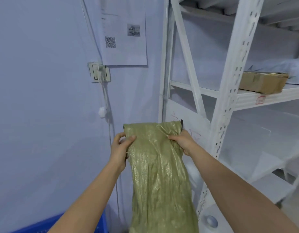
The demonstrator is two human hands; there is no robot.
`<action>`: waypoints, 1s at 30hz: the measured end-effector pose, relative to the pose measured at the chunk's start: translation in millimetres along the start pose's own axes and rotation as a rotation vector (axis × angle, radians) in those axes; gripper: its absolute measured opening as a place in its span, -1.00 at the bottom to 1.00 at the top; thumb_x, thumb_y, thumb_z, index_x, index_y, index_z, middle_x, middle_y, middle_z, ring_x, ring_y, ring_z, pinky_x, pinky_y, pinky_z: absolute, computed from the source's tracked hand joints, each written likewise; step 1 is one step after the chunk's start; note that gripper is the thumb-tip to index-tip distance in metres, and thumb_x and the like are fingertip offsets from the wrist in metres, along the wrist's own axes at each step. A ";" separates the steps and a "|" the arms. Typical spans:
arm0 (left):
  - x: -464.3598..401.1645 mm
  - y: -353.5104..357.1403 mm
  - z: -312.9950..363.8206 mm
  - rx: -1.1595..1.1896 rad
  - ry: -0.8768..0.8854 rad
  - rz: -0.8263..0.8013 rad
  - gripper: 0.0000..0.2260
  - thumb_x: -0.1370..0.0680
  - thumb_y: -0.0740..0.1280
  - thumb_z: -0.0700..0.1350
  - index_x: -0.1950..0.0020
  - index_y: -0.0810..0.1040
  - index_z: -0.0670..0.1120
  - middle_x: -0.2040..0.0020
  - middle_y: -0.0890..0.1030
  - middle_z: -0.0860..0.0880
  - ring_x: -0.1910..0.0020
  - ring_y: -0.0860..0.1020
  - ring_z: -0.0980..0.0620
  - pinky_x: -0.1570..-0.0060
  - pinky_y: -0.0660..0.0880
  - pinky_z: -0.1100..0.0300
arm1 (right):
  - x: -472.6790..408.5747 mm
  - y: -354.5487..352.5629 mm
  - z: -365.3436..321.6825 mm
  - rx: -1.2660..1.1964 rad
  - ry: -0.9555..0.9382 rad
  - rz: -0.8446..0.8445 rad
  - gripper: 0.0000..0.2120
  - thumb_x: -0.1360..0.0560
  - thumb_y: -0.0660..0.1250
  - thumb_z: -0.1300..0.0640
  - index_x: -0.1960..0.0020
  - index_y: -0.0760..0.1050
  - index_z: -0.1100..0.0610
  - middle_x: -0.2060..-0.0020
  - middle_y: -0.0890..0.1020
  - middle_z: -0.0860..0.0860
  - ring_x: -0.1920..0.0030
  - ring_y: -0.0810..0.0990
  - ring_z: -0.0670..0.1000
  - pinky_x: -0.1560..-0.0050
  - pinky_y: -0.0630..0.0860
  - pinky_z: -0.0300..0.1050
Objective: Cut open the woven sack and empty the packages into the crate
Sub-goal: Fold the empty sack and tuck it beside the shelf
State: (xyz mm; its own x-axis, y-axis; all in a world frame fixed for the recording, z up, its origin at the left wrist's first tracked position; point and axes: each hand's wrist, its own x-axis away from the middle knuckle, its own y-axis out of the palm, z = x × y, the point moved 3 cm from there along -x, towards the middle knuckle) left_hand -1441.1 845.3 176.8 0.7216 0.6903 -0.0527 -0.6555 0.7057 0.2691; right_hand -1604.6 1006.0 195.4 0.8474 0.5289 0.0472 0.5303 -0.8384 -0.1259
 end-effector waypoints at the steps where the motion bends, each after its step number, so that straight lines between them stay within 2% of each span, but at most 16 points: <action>1: -7.7 -4.7 -8.6 -0.009 -0.011 0.024 -0.70 -0.49 0.39 -0.19 -0.14 0.36 -0.10 -0.01 0.57 -0.13 0.38 0.58 0.15 0.46 0.47 0.28 | -12.1 4.4 1.1 0.002 -0.001 0.018 -0.70 -0.44 0.38 0.34 -0.17 0.52 0.32 0.13 0.65 0.11 0.07 0.63 0.15 -0.13 0.56 0.05; 4: -24.8 -15.4 -47.4 -0.102 -0.025 -0.065 -0.42 -0.43 0.47 -0.17 -0.26 0.16 0.01 -0.11 0.47 -0.05 0.10 0.54 0.07 0.32 0.49 0.33 | -44.5 18.7 10.9 -0.027 0.012 0.076 -0.72 -0.45 0.37 0.34 -0.15 0.53 0.34 0.00 0.66 0.23 0.05 0.65 0.16 -0.14 0.57 0.10; 6: -32.6 -19.2 -74.4 -0.215 -0.014 -0.164 -0.11 -0.21 0.59 -0.02 -0.33 0.07 0.11 -0.19 0.40 0.01 -0.13 0.50 0.02 0.05 0.52 0.26 | -59.6 27.8 20.7 -0.069 0.032 0.114 -0.74 -0.47 0.35 0.36 -0.15 0.52 0.37 -0.03 0.63 0.25 0.13 0.62 0.13 -0.04 0.58 0.03; 8: -37.6 -27.8 -95.0 -0.405 0.066 -0.063 0.03 -0.13 0.60 0.07 -0.43 0.03 0.03 -0.31 0.30 0.00 -0.31 0.35 0.00 -0.27 0.38 0.10 | -71.2 36.1 30.6 -0.090 0.050 0.152 -0.78 -0.47 0.34 0.35 -0.12 0.52 0.35 0.00 0.62 0.23 0.15 0.60 0.11 0.00 0.56 -0.01; 9: -39.2 -33.7 -105.7 -0.553 0.128 0.053 -0.02 -0.20 0.58 0.07 -0.44 0.08 -0.07 -0.34 0.27 -0.06 -0.35 0.27 -0.01 -0.36 0.26 0.07 | -76.3 39.7 36.9 -0.103 0.064 0.174 -0.80 -0.47 0.34 0.33 -0.10 0.52 0.31 0.03 0.61 0.20 0.16 0.59 0.09 -0.01 0.55 -0.02; 11: -35.5 -44.5 -132.3 -0.876 0.396 0.250 -0.37 -0.37 0.45 0.04 -0.32 0.27 -0.13 -0.27 0.34 -0.13 -0.25 0.27 -0.06 -0.31 0.22 0.06 | -83.2 46.8 51.1 -0.146 0.101 0.211 -0.81 -0.48 0.33 0.31 -0.09 0.50 0.28 0.08 0.60 0.15 0.19 0.57 0.05 -0.01 0.51 -0.04; 13: -24.2 -42.8 -162.2 -1.092 0.590 0.095 -0.71 -0.40 0.29 -0.11 -0.11 0.39 -0.06 -0.07 0.41 -0.04 -0.05 0.40 -0.08 -0.08 0.38 0.12 | -91.5 54.0 68.8 -0.209 0.160 0.215 -0.74 -0.49 0.33 0.29 -0.16 0.49 0.31 0.01 0.63 0.18 0.10 0.60 0.11 -0.05 0.53 0.00; 15: -16.3 -41.3 -194.2 -1.141 0.406 -0.188 -0.84 -0.44 0.20 -0.21 0.03 0.47 -0.06 0.06 0.46 0.04 0.10 0.52 -0.07 0.12 0.48 0.10 | -96.7 62.1 87.4 -0.262 0.221 0.190 -0.69 -0.50 0.34 0.27 -0.22 0.48 0.30 -0.01 0.63 0.18 0.09 0.61 0.12 0.01 0.56 -0.01; 16: -13.0 -41.8 -207.0 -1.093 0.203 -0.265 -0.87 -0.49 0.20 -0.20 0.03 0.50 -0.09 0.08 0.51 0.03 0.13 0.55 -0.05 0.12 0.50 0.08 | -98.3 66.1 96.6 -0.279 0.241 0.169 -0.70 -0.50 0.33 0.27 -0.22 0.48 0.30 0.03 0.62 0.16 0.14 0.60 0.10 0.09 0.57 -0.06; 18: -9.1 -42.3 -229.5 -0.842 -0.183 -0.214 -0.83 -0.58 0.22 -0.07 0.00 0.54 -0.13 0.18 0.59 0.00 0.20 0.56 0.02 0.13 0.51 0.13 | -100.0 72.7 117.1 -0.306 0.283 0.132 -0.73 -0.52 0.32 0.28 -0.21 0.47 0.27 0.06 0.60 0.13 0.20 0.59 0.04 0.20 0.54 -0.13; 20: -9.3 -43.0 -252.6 -0.435 -0.585 -0.039 -0.59 -0.58 0.14 0.16 0.00 0.57 -0.16 0.22 0.61 -0.05 0.25 0.57 0.00 0.27 0.51 0.18 | -102.3 77.7 144.0 -0.339 0.359 0.093 -0.77 -0.52 0.30 0.28 -0.17 0.50 0.27 0.06 0.61 0.13 0.18 0.60 0.04 0.20 0.55 -0.12; 22: -10.0 -41.1 -279.9 -0.063 -0.888 0.034 -0.34 -0.51 -0.01 0.36 -0.01 0.58 -0.17 0.09 0.64 -0.15 0.18 0.61 -0.13 0.24 0.55 0.08 | -104.4 81.9 178.0 -0.361 0.490 0.056 -0.89 -0.51 0.32 0.29 -0.02 0.56 0.27 0.12 0.64 0.15 0.18 0.61 0.08 0.19 0.59 -0.10; 24: -17.0 -39.0 -299.9 0.254 -0.977 0.057 -0.33 -0.51 -0.06 0.39 -0.12 0.53 -0.11 -0.09 0.61 -0.22 0.01 0.61 -0.25 0.10 0.57 -0.11 | -105.1 86.4 211.3 -0.354 0.626 0.006 -0.90 -0.50 0.32 0.30 0.02 0.57 0.29 0.15 0.64 0.18 0.20 0.63 0.12 0.22 0.61 -0.11; 26: -25.2 -39.0 -305.3 0.551 -0.906 0.187 -0.48 -0.56 0.04 0.27 -0.22 0.49 -0.08 -0.17 0.58 -0.21 -0.11 0.57 -0.29 -0.07 0.51 -0.25 | -103.6 90.3 240.3 -0.325 0.724 -0.034 -0.90 -0.51 0.30 0.31 0.02 0.56 0.31 0.16 0.64 0.20 0.21 0.62 0.13 0.25 0.59 -0.11; 27: -31.1 -40.9 -309.6 0.635 -0.838 0.271 -0.56 -0.59 0.08 0.18 -0.22 0.50 -0.10 -0.17 0.57 -0.19 -0.09 0.58 -0.24 -0.08 0.52 -0.23 | -102.4 91.5 253.5 -0.308 0.763 -0.052 -0.92 -0.52 0.29 0.32 0.05 0.55 0.31 0.18 0.62 0.20 0.22 0.61 0.13 0.26 0.57 -0.11; 30: -41.8 -49.6 -322.0 0.532 -0.803 0.446 -0.63 -0.67 -0.03 -0.06 -0.32 0.42 -0.19 -0.04 0.52 -0.11 0.21 0.56 -0.11 0.30 0.60 0.12 | -95.4 87.2 289.5 -0.230 0.872 -0.113 -0.92 -0.53 0.26 0.33 0.09 0.53 0.30 0.23 0.59 0.18 0.26 0.57 0.11 0.29 0.53 -0.13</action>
State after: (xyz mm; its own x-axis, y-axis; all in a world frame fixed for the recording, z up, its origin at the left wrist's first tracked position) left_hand -1510.5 832.8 -144.0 0.5030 0.4246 0.7528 -0.8553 0.1195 0.5041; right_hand -1647.1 920.5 -107.0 0.4605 0.4006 0.7921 0.5241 -0.8429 0.1216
